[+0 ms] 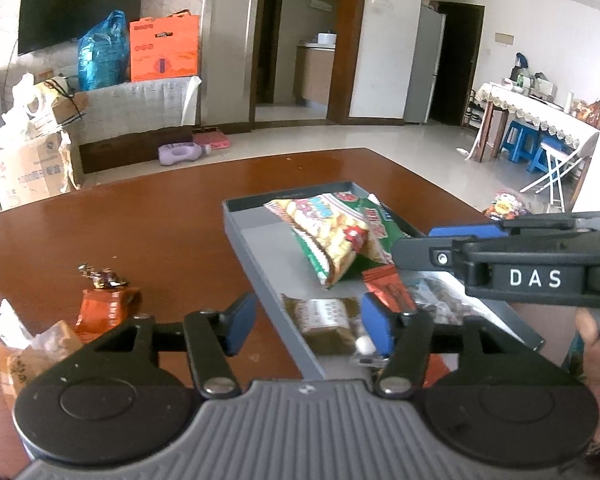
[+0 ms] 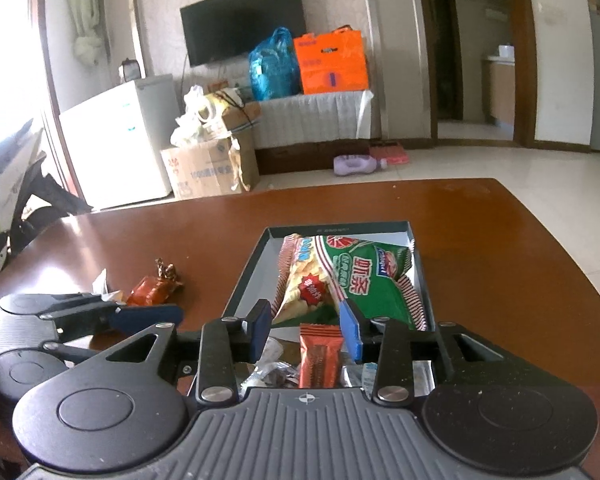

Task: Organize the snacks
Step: 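Move both tools back from the box to the snack pile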

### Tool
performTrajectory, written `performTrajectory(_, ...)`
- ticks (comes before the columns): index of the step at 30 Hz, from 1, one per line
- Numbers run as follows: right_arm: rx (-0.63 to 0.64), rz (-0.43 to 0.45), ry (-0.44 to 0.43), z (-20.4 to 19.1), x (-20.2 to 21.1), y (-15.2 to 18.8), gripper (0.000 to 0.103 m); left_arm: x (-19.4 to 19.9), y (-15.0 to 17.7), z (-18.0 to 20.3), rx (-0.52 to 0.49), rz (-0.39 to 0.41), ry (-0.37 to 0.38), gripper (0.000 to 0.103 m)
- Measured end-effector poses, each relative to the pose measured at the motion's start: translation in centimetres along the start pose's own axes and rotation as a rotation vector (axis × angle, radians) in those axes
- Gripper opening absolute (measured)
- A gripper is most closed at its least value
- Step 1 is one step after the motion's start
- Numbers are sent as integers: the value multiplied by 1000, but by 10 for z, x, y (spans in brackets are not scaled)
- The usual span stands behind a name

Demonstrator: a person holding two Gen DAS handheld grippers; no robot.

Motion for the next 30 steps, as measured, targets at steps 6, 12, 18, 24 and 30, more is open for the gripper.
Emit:
performTrajectory(6,4,-7,-8,-9,-3,0,44,15,-1,-20,3,4,-41,64)
performTrajectory(12,14,-9,-34,-23,-7,1,56,31,0,-38,7,1,-78,64)
performTrajectory(18,15,-8,-54,-37,-11,-1,57,42,0,-53,13,-1,-112,64)
performTrajectory(24,24,-1,-79,-53,-13,-3,61,53,0,-70,13,2,-151,64)
performTrajectory(30,42,-11,-101,-75,-20,-2,62,67,0,-90,28,6,-184,64)
Point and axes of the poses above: each gripper's, at about its wrist camera, not at the fingertips, and x roughly against the way its jaws point, z to its right, y to its underside, the point moved 4 cm from there along -x, roughly the way its jaws point, and after that the axes turned 12 degrees about z, right-handed, at the moved point
